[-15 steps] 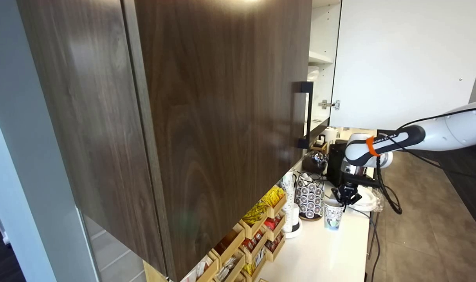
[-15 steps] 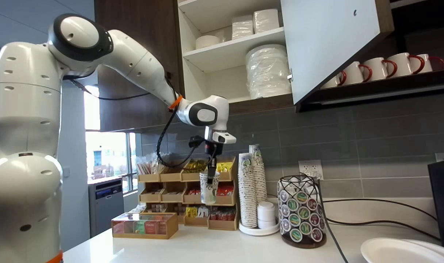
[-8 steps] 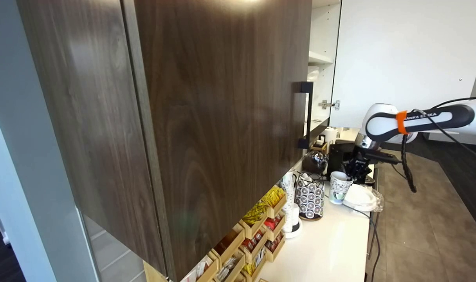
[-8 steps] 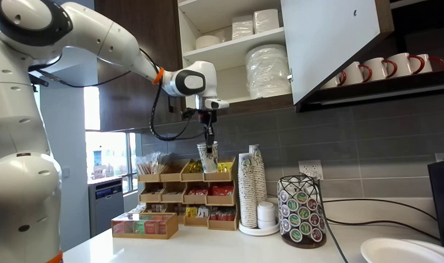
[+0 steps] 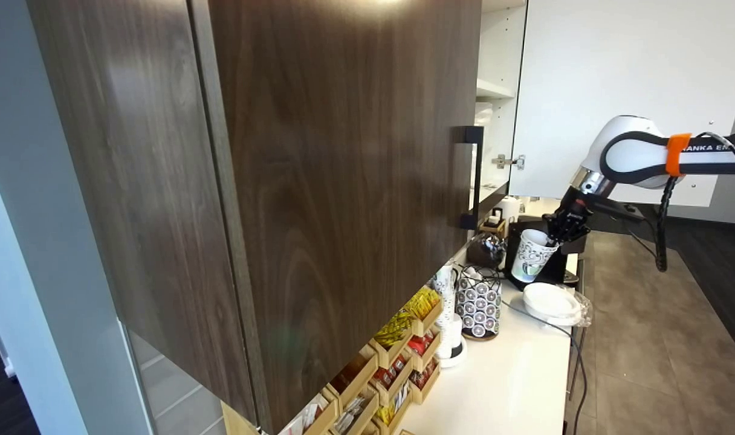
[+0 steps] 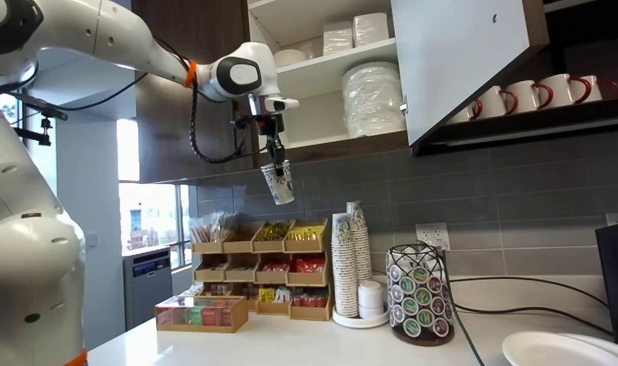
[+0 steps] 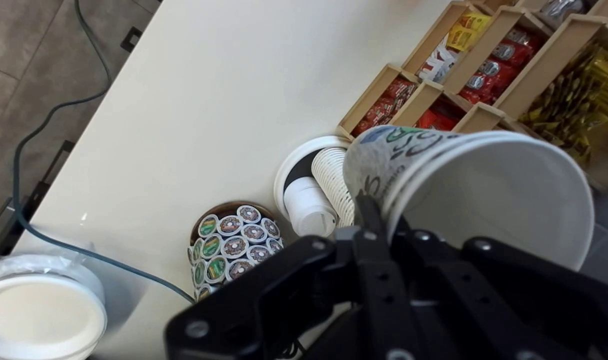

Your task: Pick up the paper cup on the right and put it on the paper cup on the left, pick up the two stacked paper cups from the kitchen counter and put them in the open cabinet

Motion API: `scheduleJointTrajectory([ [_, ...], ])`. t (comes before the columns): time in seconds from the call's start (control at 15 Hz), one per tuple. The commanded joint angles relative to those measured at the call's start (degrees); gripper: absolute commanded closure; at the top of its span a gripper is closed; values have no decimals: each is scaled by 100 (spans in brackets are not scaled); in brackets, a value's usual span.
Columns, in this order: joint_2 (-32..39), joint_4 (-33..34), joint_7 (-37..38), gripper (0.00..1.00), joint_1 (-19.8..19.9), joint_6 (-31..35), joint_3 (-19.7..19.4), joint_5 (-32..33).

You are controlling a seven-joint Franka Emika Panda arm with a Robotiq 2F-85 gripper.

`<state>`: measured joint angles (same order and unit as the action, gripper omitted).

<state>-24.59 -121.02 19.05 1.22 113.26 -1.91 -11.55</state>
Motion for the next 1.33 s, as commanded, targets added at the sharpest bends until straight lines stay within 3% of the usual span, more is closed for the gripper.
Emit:
scheduleJointTrajectory([
  [0.0,55,20,-30,95,102,-26,71,-36],
  [0.27,87,370,-167,99,-8,-169,114,-138],
  [0.73,77,1966,-151,99,-41,-1198,421,188],
  [1.27,1024,3714,46,99,-126,-1463,760,185],
])
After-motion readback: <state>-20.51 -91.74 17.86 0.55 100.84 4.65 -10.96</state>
